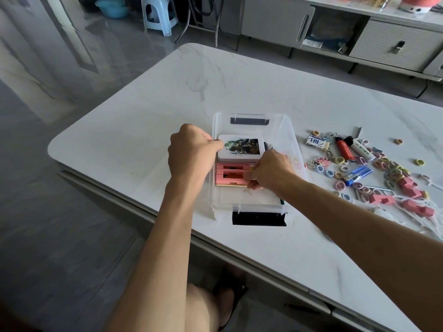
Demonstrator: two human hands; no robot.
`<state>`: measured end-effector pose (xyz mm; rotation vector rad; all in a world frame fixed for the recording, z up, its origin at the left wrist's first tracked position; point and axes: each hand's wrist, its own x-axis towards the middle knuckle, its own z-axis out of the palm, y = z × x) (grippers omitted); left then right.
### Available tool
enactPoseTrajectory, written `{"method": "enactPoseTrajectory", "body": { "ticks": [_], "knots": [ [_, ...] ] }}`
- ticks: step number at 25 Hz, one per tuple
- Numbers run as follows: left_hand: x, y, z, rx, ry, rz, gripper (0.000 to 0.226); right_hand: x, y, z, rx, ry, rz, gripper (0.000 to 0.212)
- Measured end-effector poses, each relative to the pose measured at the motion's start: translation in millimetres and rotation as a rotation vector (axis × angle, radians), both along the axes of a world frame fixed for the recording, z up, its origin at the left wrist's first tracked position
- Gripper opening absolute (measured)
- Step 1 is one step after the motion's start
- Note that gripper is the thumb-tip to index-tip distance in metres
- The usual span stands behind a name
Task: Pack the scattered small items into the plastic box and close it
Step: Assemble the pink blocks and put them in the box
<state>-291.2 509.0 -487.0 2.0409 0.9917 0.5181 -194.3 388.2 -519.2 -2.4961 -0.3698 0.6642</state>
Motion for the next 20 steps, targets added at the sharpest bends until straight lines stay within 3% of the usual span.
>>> {"method": "enactPoseTrajectory", "body": {
  "ticks": [5, 11, 20],
  "knots": [
    [1.5, 1.6, -1.9, -0.007, 0.009, 0.007, 0.017, -3.3, -3.8, 7.2, -0.114, -0.059, 0.099, 0.028],
    [0.4, 0.3, -2.2, -0.003, 0.011, 0.006, 0.017, -4.7, 3.4, 1.0, -0.133, -0.162, 0.109, 0.012],
    [2.6, 1.0, -1.4, 0.004, 0.037, 0.019, 0.008, -8.4, 6.8, 1.6, -0.109, -0.214, 0.148, 0.011]
  ]
}}
